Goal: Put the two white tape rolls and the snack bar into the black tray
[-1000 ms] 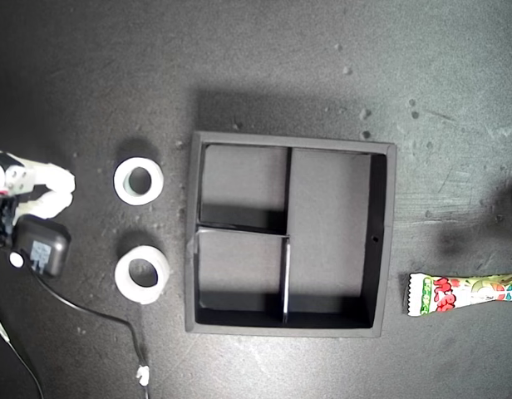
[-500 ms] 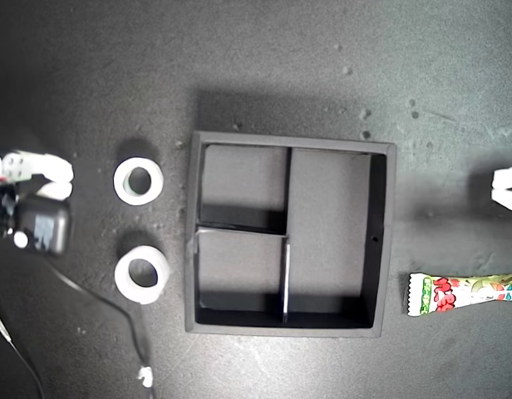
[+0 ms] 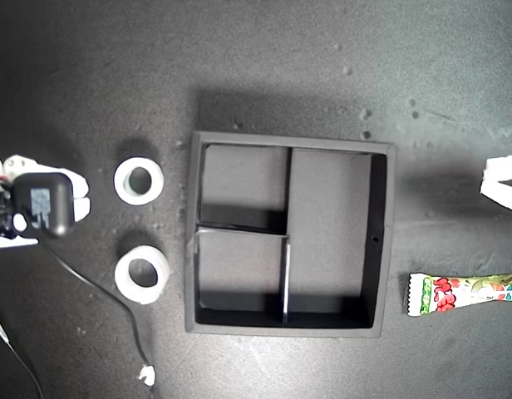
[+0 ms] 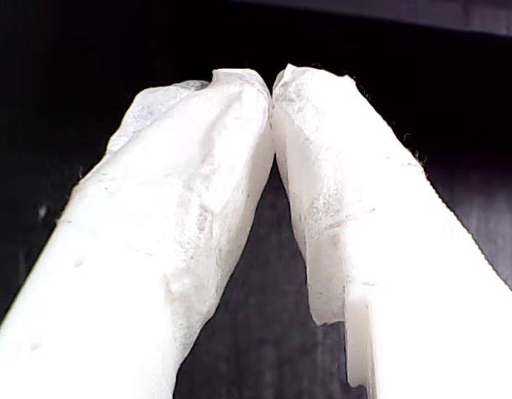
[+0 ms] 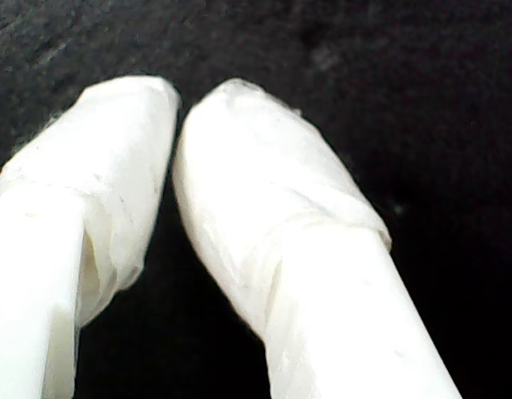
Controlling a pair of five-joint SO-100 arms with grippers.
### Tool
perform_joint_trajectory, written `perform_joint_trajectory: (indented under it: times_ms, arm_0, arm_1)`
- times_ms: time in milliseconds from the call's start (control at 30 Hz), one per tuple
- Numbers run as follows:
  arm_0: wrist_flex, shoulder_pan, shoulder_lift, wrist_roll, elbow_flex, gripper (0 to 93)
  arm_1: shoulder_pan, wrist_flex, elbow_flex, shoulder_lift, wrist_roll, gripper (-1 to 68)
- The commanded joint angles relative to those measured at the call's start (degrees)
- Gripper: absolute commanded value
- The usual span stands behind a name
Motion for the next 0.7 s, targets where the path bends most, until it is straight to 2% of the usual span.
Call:
perform_joint_trajectory:
  times_ms: [0,100,233,333,467,667]
  arm_0:
    - [-5.10,-2.55,2.90,11.95,-4.92,1.7]
    - [-9.23,-5.01,-3.87,21.62,-13.01,3.9]
    - [-12.39,-4.31,-34.98,28.92,-32.26,6.7]
    - [-13.89,-2.46,-51.24,30.06,-40.96,7.5]
    - [-19.95,0.35,-60.47,30.06,-41.75,8.4]
    - [-24.52,1.76,-69.08,29.00,-41.75,10.6]
  arm_1:
    - [-2.46,-0.26,-7.38,0.53,-12.30,-0.5]
    - [-3.34,7.91,-18.63,-0.79,-18.63,-0.4]
    - [-3.25,19.69,-36.39,-11.69,-22.76,-0.4]
    - [-5.01,29.79,-52.47,-27.16,-23.91,-0.3]
    - [-9.32,40.52,-67.68,-43.95,-22.76,-0.3]
    - [-14.85,43.51,-70.58,-52.12,-17.67,-0.3]
